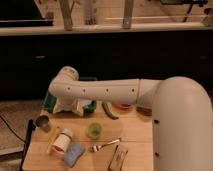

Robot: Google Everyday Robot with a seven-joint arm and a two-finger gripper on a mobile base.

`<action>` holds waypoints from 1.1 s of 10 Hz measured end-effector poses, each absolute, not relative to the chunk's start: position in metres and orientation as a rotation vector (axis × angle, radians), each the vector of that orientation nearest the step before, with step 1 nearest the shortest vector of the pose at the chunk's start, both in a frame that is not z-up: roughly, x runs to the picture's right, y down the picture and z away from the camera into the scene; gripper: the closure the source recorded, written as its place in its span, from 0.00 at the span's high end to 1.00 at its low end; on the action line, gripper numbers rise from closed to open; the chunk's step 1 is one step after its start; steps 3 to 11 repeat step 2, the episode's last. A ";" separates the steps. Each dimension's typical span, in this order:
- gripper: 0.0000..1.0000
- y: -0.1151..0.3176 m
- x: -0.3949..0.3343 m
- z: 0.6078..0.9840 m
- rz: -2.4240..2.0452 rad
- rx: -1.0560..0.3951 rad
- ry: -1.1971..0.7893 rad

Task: Place apple in paper cup

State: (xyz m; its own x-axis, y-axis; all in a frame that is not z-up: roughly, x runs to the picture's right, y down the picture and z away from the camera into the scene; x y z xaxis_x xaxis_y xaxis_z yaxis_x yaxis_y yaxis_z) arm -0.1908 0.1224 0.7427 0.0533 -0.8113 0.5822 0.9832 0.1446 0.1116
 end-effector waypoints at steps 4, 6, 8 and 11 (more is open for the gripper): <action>0.80 0.122 -0.191 0.742 -1.408 -0.356 -0.593; 0.80 0.122 -0.191 0.742 -1.408 -0.356 -0.593; 0.80 0.122 -0.191 0.742 -1.408 -0.356 -0.593; 0.80 0.122 -0.191 0.742 -1.408 -0.356 -0.593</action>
